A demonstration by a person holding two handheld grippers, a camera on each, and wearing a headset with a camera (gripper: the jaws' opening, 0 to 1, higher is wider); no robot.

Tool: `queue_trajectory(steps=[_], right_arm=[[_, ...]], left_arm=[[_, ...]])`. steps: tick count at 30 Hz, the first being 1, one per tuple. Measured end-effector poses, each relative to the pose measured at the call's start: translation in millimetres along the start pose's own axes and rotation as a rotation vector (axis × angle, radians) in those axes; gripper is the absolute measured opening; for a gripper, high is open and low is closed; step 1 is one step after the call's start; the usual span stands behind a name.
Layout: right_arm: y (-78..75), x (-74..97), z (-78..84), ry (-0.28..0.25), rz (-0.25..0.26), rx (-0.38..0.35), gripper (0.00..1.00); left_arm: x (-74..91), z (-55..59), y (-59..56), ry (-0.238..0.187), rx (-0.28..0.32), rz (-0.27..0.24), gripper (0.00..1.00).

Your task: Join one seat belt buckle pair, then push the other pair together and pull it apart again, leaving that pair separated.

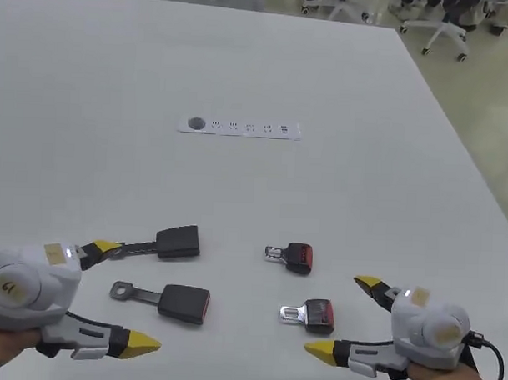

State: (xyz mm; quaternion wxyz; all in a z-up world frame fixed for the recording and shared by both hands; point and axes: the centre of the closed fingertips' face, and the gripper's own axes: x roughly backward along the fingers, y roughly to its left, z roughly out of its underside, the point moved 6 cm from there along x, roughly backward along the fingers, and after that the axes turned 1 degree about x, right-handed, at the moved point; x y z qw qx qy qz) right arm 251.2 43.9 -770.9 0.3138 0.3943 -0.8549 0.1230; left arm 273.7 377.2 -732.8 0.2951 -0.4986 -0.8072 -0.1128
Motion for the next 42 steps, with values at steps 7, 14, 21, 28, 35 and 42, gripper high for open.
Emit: queue_trajectory(steps=[7,14,21,28,35,42], right_arm=[[-0.4,-11.1,7.1,0.052,-0.069,0.034,0.89],[-2.8,-22.7,10.9,0.107,-0.162,0.072,0.84],[-9.4,-28.4,13.4,0.141,-0.214,0.089,0.80],[-11.0,-31.9,19.4,0.195,-0.289,0.122,0.73],[-13.4,-34.5,21.7,0.238,-0.336,0.183,0.65],[-13.1,-38.6,19.6,0.247,-0.366,0.252,0.58]], left_arm=[[-16.5,3.6,1.9,0.046,-0.038,0.049,0.97],[-37.2,6.9,3.8,0.107,-0.095,0.103,0.92],[-56.6,12.6,7.5,0.163,-0.148,0.155,0.85],[-76.2,23.1,11.5,0.217,-0.208,0.210,0.77],[-89.3,35.7,14.1,0.291,-0.301,0.245,0.65],[-92.2,29.8,16.4,0.278,-0.365,0.261,0.50]])
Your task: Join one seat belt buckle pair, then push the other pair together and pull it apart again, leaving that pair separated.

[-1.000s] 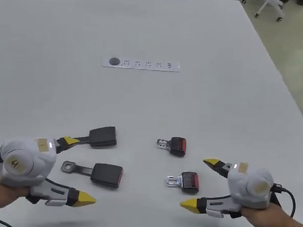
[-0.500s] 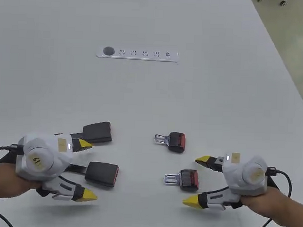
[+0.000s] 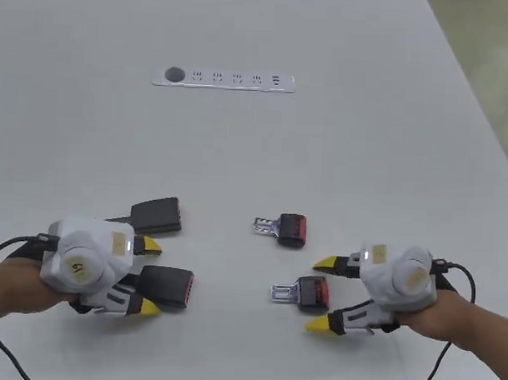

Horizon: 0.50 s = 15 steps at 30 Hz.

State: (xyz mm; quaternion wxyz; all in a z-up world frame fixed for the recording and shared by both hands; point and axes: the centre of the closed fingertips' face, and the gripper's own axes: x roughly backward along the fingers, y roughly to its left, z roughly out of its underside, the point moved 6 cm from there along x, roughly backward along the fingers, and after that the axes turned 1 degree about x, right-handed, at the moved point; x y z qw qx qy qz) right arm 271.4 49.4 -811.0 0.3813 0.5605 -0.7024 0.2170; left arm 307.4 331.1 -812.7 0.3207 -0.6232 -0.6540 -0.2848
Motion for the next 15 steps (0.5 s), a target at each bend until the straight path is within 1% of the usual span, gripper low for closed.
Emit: queue_trajectory(steps=[2,3,4,6,9,10,12,15], right_arm=[[-1.2,0.3,0.2,0.005,-0.001,0.003,0.55],[-2.0,0.8,0.5,0.007,-0.001,0.002,0.53],[-2.5,1.4,1.0,0.012,-0.001,0.005,0.51],[-3.1,2.3,2.1,0.023,-0.004,0.014,0.47],[-4.9,3.4,4.3,0.044,0.008,0.031,0.38],[-4.2,2.7,3.3,0.034,0.001,0.029,0.38],[-4.2,2.4,3.1,0.035,0.002,0.030,0.38],[-4.5,2.0,3.4,0.032,0.000,0.028,0.37]], left_arm=[[1.3,-0.2,-1.8,-0.002,-0.015,0.005,0.42],[1.6,0.4,-4.5,0.000,-0.024,0.024,0.37],[2.0,1.2,-3.5,0.003,-0.042,0.010,0.37],[1.6,0.7,-3.1,0.022,-0.036,0.009,0.36],[1.5,0.2,-3.2,0.029,-0.051,0.006,0.35],[1.4,-0.6,-4.2,0.033,-0.055,0.002,0.35],[1.4,-0.7,-4.8,0.035,-0.050,-0.004,0.35],[1.2,0.0,-4.7,0.029,-0.033,-0.008,0.35]])
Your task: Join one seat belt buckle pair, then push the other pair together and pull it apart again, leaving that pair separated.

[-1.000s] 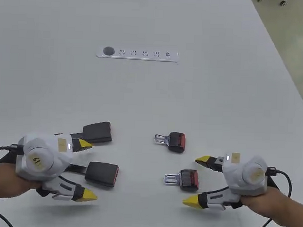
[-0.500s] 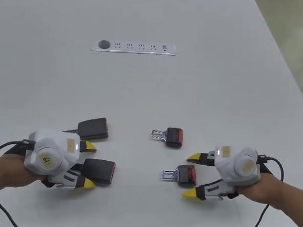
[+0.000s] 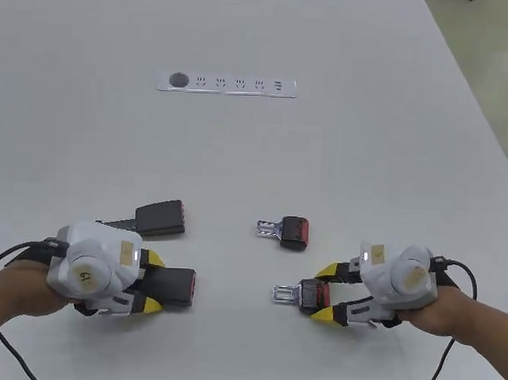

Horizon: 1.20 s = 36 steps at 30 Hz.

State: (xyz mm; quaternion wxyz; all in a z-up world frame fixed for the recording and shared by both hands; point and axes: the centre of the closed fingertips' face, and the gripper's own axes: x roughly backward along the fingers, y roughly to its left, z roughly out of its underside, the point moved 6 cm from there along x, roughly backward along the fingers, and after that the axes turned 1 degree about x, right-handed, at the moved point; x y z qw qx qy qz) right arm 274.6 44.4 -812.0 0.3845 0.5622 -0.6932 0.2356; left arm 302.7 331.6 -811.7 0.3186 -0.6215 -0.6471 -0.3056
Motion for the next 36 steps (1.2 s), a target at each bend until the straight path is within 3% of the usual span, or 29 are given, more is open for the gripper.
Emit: queue_trajectory(steps=[16,36], right_arm=[[0.5,-16.0,-18.7,-0.010,-0.007,0.013,0.36],[6.9,-45.1,-56.7,-0.121,-0.040,0.015,0.36]], left_arm=[[-1.3,-1.4,-2.2,0.023,0.024,-0.002,0.35],[-1.0,-1.4,-3.6,0.021,0.055,-0.023,0.35]])
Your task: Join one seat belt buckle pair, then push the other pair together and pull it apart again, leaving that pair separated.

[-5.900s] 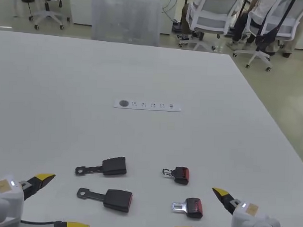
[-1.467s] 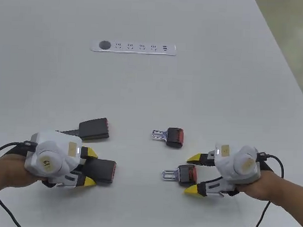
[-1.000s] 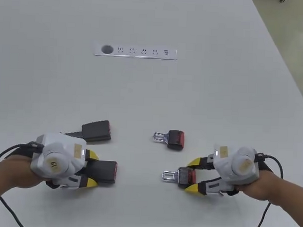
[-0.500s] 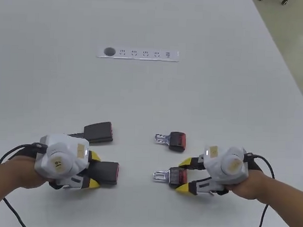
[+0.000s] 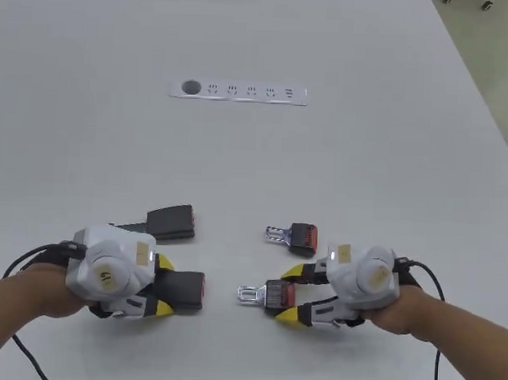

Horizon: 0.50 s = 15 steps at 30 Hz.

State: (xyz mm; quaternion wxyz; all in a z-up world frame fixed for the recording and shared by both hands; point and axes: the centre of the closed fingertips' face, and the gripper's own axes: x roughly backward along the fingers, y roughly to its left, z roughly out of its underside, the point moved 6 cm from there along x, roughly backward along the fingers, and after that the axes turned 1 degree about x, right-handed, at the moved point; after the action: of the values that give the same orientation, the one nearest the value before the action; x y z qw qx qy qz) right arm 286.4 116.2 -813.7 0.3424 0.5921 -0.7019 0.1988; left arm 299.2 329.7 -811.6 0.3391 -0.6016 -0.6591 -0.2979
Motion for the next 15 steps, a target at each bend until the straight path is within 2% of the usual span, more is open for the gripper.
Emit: queue_trajectory(steps=[15], right_arm=[[3.2,-28.2,-23.0,-0.045,-0.022,-0.001,0.35]], left_arm=[[0.1,0.6,0.4,0.003,-0.002,0.001,0.35]])
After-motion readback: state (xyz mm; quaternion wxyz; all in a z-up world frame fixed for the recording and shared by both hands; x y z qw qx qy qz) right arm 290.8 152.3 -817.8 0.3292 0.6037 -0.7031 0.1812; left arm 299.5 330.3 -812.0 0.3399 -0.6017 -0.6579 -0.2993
